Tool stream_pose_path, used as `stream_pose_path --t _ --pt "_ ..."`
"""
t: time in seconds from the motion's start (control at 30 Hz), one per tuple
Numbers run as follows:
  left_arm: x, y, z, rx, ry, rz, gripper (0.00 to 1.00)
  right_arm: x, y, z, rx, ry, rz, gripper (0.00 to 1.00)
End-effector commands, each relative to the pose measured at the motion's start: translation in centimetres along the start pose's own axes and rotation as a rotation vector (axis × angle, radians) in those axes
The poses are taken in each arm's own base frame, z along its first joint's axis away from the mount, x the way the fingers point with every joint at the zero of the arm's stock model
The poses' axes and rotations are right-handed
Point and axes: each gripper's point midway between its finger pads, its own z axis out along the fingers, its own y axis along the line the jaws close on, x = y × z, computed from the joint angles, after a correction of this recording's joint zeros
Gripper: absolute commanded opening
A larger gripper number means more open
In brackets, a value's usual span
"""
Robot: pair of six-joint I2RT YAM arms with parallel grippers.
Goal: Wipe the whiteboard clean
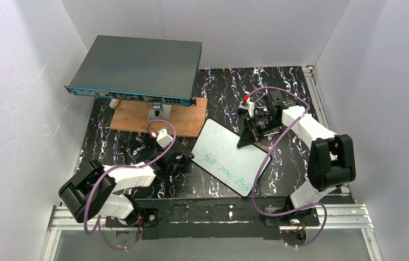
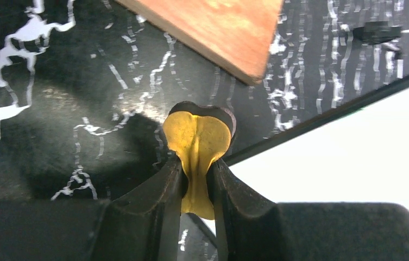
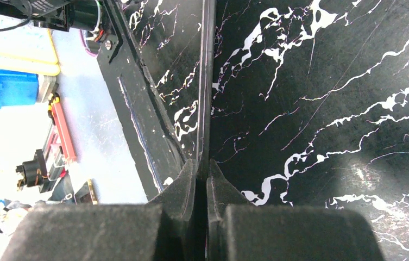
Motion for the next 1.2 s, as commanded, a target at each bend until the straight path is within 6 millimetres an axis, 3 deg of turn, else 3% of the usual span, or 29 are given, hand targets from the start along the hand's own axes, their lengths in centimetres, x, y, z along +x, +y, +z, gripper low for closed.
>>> stream_pose_path --t 0.0,0.13,0.27,0.37,0.63,0.77,1.17 --pt "-2.6 -5.6 -1.4 0.183 -0.034 -0.067 0.0 -1.3 2.3 -0.1 -0.091 -0.053 -0.126 0.01" --pt "-4.3 -8.0 -1.9 0.231 -0.065 -0.085 0.0 -1.3 2.2 -0.1 -0.089 -0.053 -0.128 0.01" --pt "-4.8 -7.8 -1.5 0.196 -0.081 -0.065 0.0 -1.3 2.3 -0.2 -0.086 -0.054 -0.13 0.01" --pt "-3.8 -6.0 -1.1 0.139 -0.064 -0.049 0.0 -1.3 2.3 -0.2 -0.083 -0.055 -0.134 0.01" --pt "0.1 1.4 -1.2 -0.015 -0.001 -0.056 0.0 -1.4 2.5 -0.3 -0.087 -0.058 -0.136 0.01" --pt "0.6 3.2 -1.2 -0.052 -0.004 -0.044 0.0 -1.3 2.5 -0.3 -0.089 -0.058 -0.135 0.01" --pt "-2.6 -3.2 -0.7 0.074 -0.063 -0.032 0.0 -1.3 2.6 -0.3 -0.089 -0.059 -0.137 0.01"
